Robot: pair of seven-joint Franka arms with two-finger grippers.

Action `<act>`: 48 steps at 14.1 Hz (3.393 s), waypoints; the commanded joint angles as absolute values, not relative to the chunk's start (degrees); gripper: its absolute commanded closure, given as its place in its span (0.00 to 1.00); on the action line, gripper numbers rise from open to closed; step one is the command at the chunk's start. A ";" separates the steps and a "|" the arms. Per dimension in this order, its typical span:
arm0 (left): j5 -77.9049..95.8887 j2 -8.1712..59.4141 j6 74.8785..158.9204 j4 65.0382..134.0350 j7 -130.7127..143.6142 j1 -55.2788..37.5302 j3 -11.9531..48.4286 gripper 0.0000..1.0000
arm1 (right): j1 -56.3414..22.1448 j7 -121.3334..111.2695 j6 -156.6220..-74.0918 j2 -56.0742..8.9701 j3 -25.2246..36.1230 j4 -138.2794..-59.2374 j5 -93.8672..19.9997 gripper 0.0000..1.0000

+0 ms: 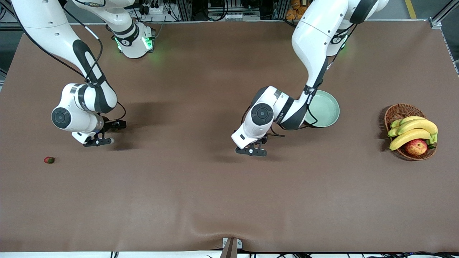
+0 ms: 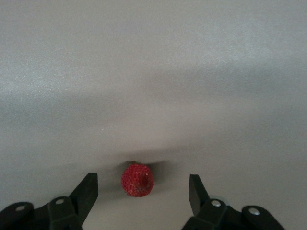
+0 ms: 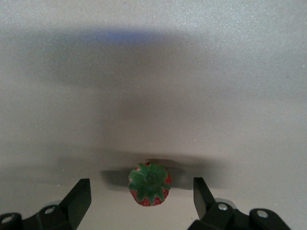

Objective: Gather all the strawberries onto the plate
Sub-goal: 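Grasp the red strawberry with the left gripper while the right gripper grasps another, then carry the strawberry over the plate while the right gripper carries another mid-table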

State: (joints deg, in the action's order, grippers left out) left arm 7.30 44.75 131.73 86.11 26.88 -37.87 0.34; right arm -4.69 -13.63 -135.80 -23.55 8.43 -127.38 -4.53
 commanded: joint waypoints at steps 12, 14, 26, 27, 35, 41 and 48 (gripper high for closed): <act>7.73 46.40 132.45 85.96 27.77 -38.58 -0.18 0.40 | -4.57 -13.36 -121.84 -22.06 8.53 -112.70 -5.71 1.00; 7.74 46.67 132.45 85.96 27.77 -38.85 -0.18 0.47 | -5.18 -13.18 -120.41 -22.06 8.44 -109.26 -5.71 1.00; 7.65 36.06 122.96 90.07 27.34 -34.64 -0.44 0.97 | -10.01 -13.10 -109.77 -21.27 7.91 -90.62 -5.80 1.00; 7.47 33.51 122.96 92.44 26.55 -33.85 -0.53 0.96 | -10.98 -13.10 -109.95 -21.36 7.91 -89.92 -5.71 1.00; 4.48 13.73 124.98 115.55 20.05 -26.20 -0.26 0.97 | -21.69 -5.57 -122.50 -27.32 8.00 -88.86 -8.26 1.00; 4.31 2.83 130.23 132.33 16.79 -23.29 -0.09 0.96 | -36.19 23.68 -134.10 -37.07 7.91 -88.51 -8.17 1.00; 4.31 3.69 138.08 140.89 6.16 -16.09 0.09 0.95 | -45.97 49.28 -138.08 -43.06 5.20 -86.31 -8.78 1.00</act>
State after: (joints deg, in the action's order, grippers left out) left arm 5.36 4.57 136.77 138.91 8.15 -18.39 -0.58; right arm -45.71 44.27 -138.79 -41.99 6.69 -88.37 -7.69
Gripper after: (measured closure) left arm 0.678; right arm 0.674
